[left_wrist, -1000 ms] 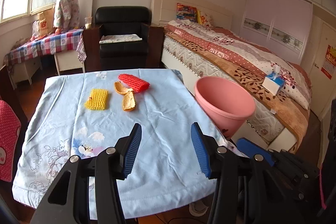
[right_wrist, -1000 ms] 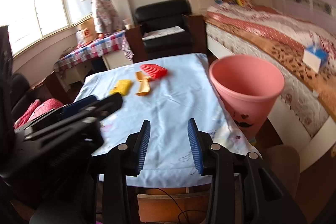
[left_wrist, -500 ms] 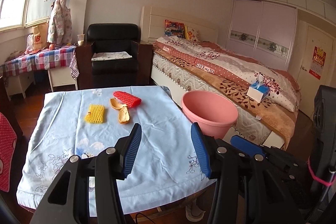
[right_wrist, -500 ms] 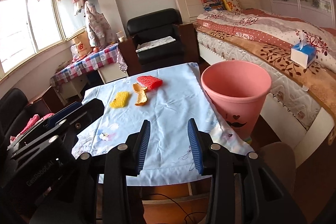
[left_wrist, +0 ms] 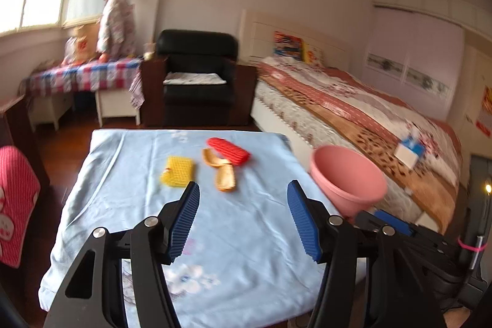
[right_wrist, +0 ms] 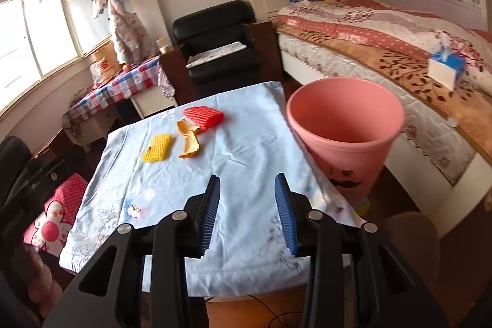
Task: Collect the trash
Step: 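Move both tools back over the table toward the foam sleeves, then grasp the yellow mesh foam sleeve with the left tool while the right tool grasps an orange peel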
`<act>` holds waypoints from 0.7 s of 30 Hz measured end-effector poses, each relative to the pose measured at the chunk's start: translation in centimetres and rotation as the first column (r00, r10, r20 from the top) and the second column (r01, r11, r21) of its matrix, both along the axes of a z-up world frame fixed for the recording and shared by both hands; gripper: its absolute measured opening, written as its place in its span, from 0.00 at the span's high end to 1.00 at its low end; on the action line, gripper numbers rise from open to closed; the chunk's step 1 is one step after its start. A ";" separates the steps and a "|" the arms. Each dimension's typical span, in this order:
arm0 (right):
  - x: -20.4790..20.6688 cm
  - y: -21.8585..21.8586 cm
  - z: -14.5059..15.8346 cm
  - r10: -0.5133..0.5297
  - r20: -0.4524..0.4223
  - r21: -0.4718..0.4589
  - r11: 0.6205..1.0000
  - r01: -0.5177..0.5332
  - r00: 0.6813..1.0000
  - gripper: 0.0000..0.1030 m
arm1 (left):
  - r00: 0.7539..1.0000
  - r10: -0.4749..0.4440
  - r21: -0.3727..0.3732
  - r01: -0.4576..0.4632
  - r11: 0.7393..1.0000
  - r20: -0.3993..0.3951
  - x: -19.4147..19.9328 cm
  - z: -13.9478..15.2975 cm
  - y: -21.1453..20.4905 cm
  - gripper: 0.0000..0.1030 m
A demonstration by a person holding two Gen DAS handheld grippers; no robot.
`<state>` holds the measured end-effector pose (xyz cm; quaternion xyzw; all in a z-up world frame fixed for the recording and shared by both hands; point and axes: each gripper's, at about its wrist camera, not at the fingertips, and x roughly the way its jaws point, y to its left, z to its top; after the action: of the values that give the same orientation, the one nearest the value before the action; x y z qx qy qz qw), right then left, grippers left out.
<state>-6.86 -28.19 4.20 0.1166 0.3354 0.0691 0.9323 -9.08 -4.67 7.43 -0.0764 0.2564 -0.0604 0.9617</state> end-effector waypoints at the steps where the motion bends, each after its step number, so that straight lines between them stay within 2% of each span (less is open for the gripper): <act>1: 0.5 0.1 -0.1 0.011 -0.004 0.005 1.000 -0.011 1.000 0.63 | 1.000 0.014 -0.011 -0.014 1.000 -0.013 0.7 -0.3 0.9 0.43; 5: 2.6 1.0 -0.8 0.055 -0.001 0.000 0.998 -0.055 0.998 0.63 | 0.996 0.060 -0.019 -0.062 0.998 -0.063 3.1 -1.9 3.6 0.40; 8: 4.2 1.6 -1.1 0.080 -0.005 0.003 0.997 -0.080 0.997 0.55 | 0.991 0.069 -0.019 -0.071 0.997 -0.114 5.2 -3.2 5.0 0.39; 14: 8.0 3.1 -1.8 0.145 -0.027 0.032 0.989 -0.144 0.989 0.54 | 0.982 0.066 -0.006 -0.068 0.998 -0.179 10.0 -5.5 6.1 0.39; 18: 9.9 4.4 -2.0 0.178 -0.024 0.027 0.984 -0.177 0.984 0.54 | 0.968 0.086 0.001 -0.088 0.996 -0.234 13.8 -7.2 6.9 0.39; 21: 11.6 4.9 -2.4 0.195 -0.046 0.064 0.979 -0.192 0.980 0.54 | 0.952 0.111 -0.021 -0.122 0.992 -0.285 16.4 -8.3 7.3 0.39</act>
<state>4.74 -23.27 1.80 0.1129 0.3673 0.1664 0.9081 7.32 2.65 -0.84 -0.1178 0.3851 0.0028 0.9153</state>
